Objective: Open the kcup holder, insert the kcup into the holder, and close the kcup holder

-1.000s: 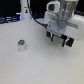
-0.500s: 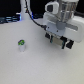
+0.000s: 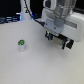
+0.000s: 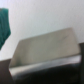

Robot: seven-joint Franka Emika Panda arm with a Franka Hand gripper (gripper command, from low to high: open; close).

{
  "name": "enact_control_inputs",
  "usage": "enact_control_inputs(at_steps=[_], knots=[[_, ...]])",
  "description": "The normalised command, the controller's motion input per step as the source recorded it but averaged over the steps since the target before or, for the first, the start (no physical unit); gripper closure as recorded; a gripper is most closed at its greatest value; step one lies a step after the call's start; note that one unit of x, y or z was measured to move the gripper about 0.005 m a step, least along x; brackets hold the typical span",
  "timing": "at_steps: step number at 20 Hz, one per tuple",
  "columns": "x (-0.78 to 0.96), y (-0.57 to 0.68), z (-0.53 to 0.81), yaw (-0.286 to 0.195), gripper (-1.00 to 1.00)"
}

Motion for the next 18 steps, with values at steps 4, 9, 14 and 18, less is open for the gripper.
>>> enact_control_inputs(at_steps=[4, 9, 14, 18], knots=[[-0.15, -0.48, 0.28, -0.231, -1.0], [-0.28, -0.38, 0.23, -0.248, -1.0], [-0.34, -0.35, 0.14, -0.255, -1.0], [-0.36, -0.38, 0.03, -0.247, -1.0]])
